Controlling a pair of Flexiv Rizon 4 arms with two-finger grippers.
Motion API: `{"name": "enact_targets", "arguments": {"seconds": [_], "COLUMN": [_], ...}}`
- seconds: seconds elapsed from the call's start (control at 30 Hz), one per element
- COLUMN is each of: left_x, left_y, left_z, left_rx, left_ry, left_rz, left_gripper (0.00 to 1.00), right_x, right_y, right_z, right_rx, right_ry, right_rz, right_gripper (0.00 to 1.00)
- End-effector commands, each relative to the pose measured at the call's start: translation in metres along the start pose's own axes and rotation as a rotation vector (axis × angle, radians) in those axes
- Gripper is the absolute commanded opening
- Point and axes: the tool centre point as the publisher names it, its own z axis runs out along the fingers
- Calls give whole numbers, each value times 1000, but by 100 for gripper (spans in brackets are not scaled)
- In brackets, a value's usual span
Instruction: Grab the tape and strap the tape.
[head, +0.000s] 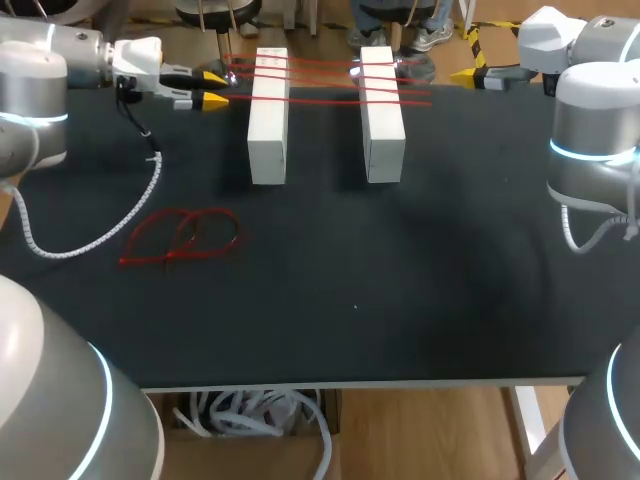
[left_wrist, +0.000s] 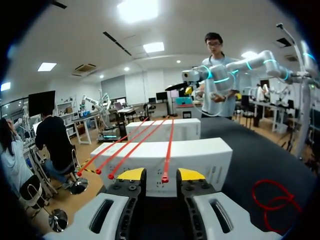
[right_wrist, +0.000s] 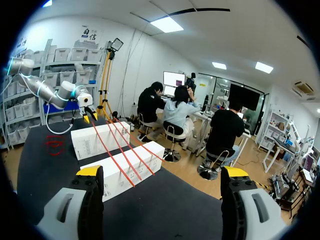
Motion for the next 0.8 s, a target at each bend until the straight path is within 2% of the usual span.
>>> {"name": "enact_targets", "arguments": {"seconds": [0.03, 0.2, 0.33, 0.37, 0.47, 0.8], "left_x": [-3, -2, -1, 0, 1, 3], "left_y": [5, 5, 7, 7, 7, 3], "left_z": [2, 3, 3, 3, 4, 3], "left_rx": [10, 13, 15, 16, 17, 21], "left_ry": [9, 12, 12, 11, 13, 21], "left_rz": [4, 3, 0, 0, 0, 17], "left_gripper": [29, 24, 14, 8, 0, 0], "right_x": [-1, -1, -1, -1, -1, -1], "right_y": [0, 0, 0, 0, 0, 0], "right_z": [0, 0, 0, 0, 0, 0], "right_rx": [1, 1, 1, 1, 1, 1], "right_ry": [3, 3, 3, 3, 3, 3], "right_rz": [0, 0, 0, 0, 0, 0], "right_gripper": [100, 100, 100, 100, 100, 100]}}
